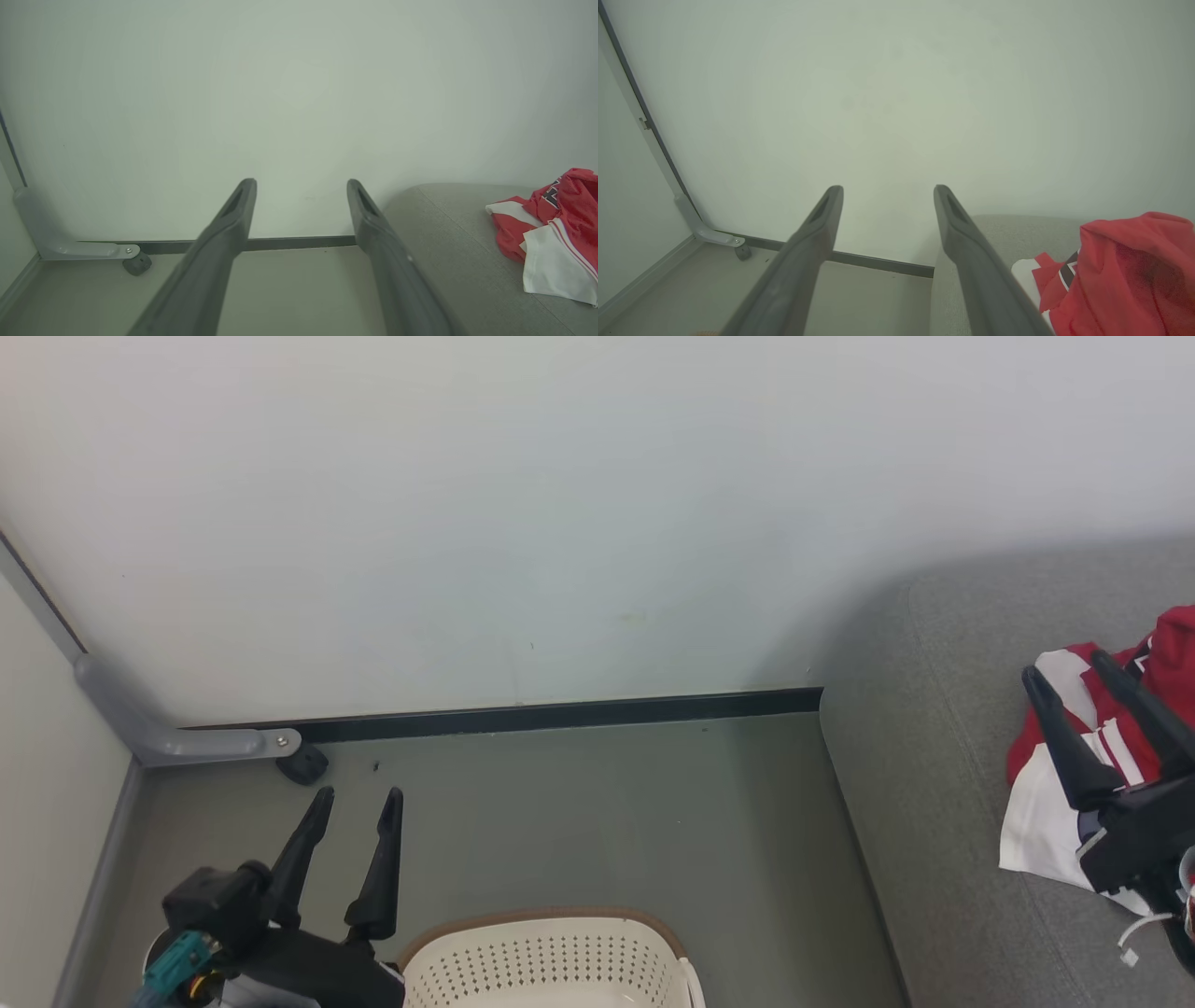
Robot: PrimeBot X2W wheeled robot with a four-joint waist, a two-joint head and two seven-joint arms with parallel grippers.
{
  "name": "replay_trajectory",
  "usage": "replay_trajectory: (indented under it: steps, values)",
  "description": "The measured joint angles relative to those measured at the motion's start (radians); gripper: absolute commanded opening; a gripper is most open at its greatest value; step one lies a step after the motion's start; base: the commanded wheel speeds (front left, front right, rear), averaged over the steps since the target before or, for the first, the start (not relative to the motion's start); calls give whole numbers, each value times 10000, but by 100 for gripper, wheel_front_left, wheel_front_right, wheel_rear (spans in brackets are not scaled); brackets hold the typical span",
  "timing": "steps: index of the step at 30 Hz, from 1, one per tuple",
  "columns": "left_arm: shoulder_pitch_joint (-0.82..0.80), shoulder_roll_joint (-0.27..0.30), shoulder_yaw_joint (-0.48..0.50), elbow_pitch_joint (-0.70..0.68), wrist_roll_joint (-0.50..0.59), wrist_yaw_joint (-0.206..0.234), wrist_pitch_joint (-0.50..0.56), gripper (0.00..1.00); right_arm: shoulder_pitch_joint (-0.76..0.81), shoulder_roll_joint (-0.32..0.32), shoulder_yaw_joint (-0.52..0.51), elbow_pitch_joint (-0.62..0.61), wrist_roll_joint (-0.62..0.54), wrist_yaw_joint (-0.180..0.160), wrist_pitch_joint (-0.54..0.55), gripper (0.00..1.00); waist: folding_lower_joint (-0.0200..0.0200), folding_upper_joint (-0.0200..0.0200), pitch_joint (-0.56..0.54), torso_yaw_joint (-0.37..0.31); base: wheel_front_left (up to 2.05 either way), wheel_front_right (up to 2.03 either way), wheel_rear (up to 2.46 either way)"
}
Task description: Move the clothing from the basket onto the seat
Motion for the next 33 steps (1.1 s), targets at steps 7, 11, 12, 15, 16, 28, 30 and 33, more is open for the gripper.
replay_trajectory:
  steps: [7,11,12,15,16,28,30,33]
  values:
    - [832,2,470,-203,-128,173,-13,100,1337,334,-639,-441,31,-512,0,100,0,1,-361,182,0,0,0]
    - [1236,-42,685,-389,-203,251,-65,100,2081,663,-1011,-621,111,-673,0,100,0,1,-499,304,0,0,0]
    - [1329,-50,761,-441,-215,255,-65,100,2229,755,-1047,-663,98,-690,0,100,0,1,-519,328,0,0,0]
    - [1559,-151,848,-537,-213,291,-67,100,2615,1068,-1212,-752,36,-696,0,100,0,1,-539,367,0,0,0]
    - [1622,-224,890,-546,-184,336,-65,100,2847,1262,-1400,-690,-17,-763,0,100,0,1,-539,384,0,0,0]
    - [1806,-474,1223,-723,48,420,-67,100,3718,2286,-2079,-568,-729,-780,0,100,1,1,-543,498,0,0,0]
    - [1906,-481,1258,-723,109,420,-67,100,3798,2428,-2153,-493,-853,-780,0,100,1,1,-533,514,0,0,0]
    - [2023,-481,1327,-719,330,422,-67,100,3824,2706,-2238,-405,-999,-780,0,100,1,1,-515,527,0,0,0]
